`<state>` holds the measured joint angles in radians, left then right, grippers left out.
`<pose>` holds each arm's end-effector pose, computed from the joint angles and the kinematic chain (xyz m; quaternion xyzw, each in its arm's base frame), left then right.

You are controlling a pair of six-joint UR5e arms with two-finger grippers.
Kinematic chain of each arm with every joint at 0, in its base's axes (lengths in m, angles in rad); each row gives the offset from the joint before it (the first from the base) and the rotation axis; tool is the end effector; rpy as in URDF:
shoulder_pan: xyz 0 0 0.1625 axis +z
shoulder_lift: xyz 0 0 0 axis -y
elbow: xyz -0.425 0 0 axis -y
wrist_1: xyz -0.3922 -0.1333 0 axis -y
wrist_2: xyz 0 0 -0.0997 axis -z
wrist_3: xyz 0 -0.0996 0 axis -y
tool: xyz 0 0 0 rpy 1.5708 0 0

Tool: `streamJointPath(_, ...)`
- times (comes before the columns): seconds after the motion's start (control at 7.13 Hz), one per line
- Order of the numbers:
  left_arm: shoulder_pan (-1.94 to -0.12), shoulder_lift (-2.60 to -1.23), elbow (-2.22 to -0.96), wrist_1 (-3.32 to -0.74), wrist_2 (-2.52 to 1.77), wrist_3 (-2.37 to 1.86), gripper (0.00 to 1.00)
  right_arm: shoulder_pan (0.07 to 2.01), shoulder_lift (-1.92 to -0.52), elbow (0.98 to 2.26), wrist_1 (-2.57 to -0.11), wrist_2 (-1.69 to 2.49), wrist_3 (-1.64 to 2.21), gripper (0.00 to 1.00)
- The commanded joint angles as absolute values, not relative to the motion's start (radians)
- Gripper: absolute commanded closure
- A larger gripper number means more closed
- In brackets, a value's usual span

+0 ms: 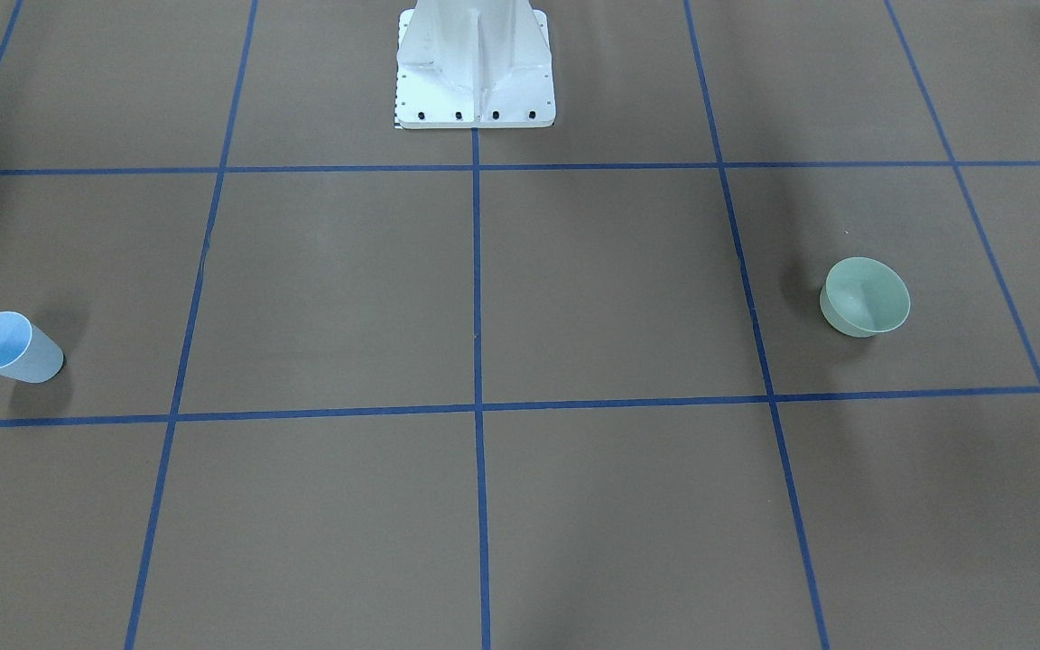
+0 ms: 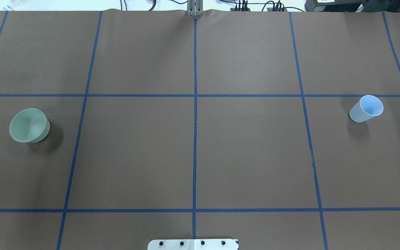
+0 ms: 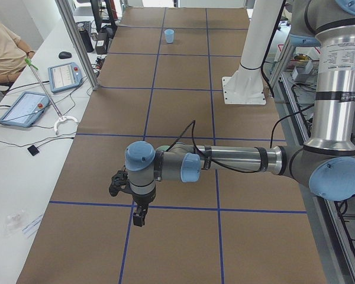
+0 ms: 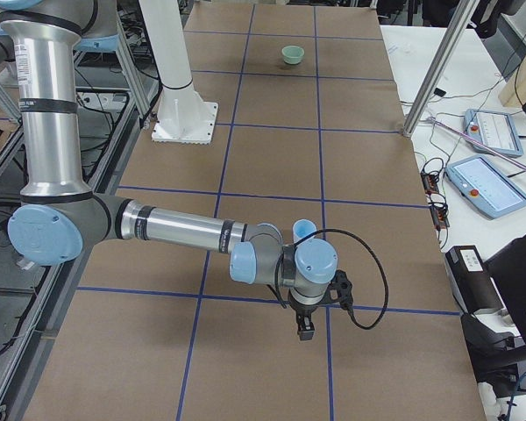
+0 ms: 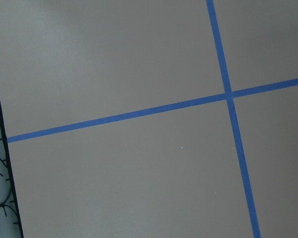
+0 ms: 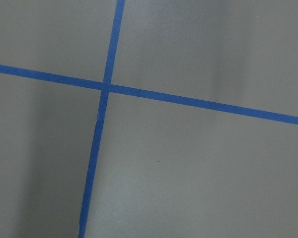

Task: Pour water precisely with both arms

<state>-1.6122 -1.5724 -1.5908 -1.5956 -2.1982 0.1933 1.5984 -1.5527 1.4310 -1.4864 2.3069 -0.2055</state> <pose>-0.0953 -0.4926 0.6549 0.0580 0.3038 0.0793 0.9477 0.0800 -0.4918 0.7125 0.0246 -0.3593 -0.0762 0.9298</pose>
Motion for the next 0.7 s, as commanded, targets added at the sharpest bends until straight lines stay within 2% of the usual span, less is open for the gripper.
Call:
streamJointPath(0.0, -1.612, -1.572, -1.591, -1.597, -2.198, 0.193, 0.00, 1.598, -1.555, 1.436, -1.486, 2.310, -0.213, 0.00)
streamJointPath(0.56, -1.611, -1.572, -1.591, -1.597, -2.198, 0.193, 0.00, 1.594, -1.554, 1.457, -1.482, 2.306, -0.225, 0.00)
